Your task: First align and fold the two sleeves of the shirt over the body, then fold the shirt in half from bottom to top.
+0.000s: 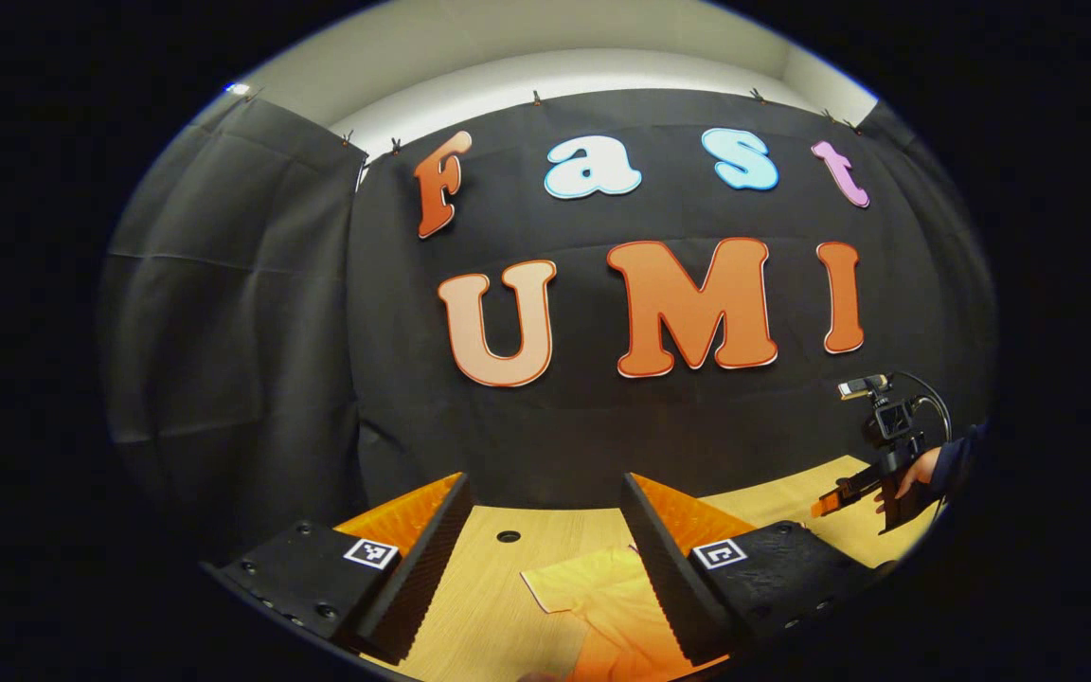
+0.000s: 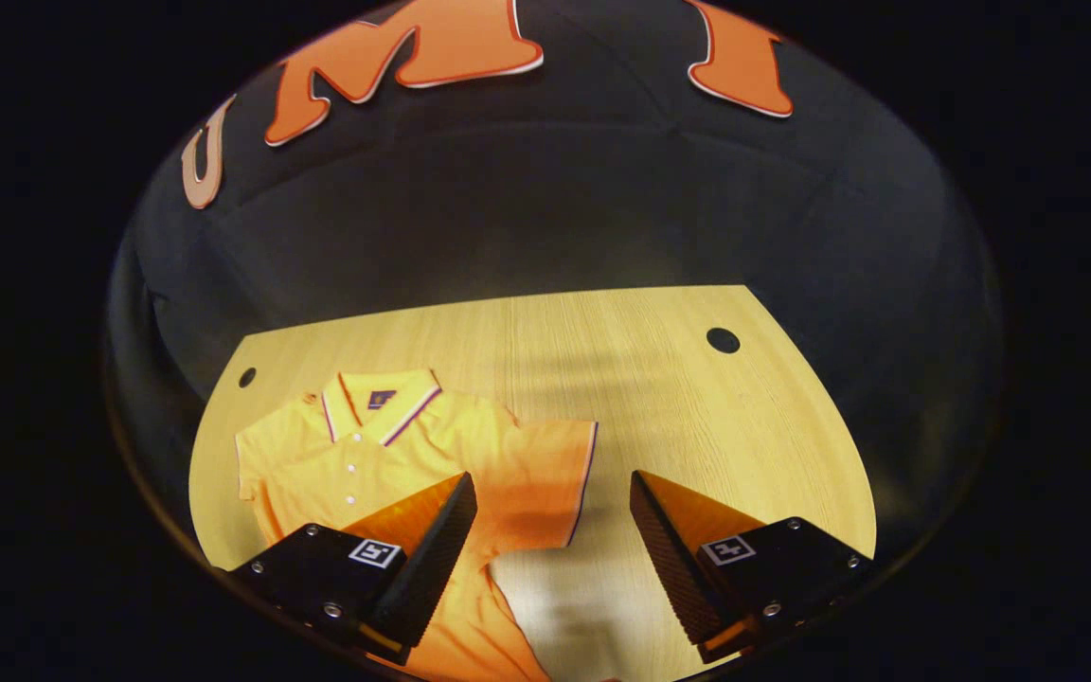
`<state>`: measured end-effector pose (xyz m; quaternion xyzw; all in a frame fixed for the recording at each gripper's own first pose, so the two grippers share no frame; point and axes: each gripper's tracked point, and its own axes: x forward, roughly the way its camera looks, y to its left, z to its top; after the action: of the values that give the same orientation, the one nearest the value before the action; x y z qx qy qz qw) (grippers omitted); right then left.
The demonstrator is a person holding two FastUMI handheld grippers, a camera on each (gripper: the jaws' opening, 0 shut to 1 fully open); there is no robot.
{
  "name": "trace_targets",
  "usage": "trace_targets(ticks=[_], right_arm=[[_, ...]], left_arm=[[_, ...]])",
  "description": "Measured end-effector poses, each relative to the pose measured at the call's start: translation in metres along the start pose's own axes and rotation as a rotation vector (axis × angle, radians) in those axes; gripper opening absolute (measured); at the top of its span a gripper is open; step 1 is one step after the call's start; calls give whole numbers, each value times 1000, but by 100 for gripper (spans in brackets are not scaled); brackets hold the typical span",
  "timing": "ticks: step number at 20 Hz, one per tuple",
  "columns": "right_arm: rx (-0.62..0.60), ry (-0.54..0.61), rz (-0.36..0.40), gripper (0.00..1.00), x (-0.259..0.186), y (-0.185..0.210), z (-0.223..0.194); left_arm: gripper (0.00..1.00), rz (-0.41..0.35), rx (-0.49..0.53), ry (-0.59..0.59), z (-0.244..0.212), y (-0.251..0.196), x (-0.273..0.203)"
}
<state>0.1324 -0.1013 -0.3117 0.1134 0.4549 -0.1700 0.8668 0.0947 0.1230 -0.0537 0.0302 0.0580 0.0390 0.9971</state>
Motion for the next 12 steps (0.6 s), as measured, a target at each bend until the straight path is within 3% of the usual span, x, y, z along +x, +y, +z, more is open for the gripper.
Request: trace_targets(ticks=[11,12], right_arm=[[-24,342,-19,96,88,-11,-38],[-19,360,-27,86,92,-13,-42]], left_arm=[[98,107,42,134,-35,2,-18],[98,116,43,143,-37,3,-21]])
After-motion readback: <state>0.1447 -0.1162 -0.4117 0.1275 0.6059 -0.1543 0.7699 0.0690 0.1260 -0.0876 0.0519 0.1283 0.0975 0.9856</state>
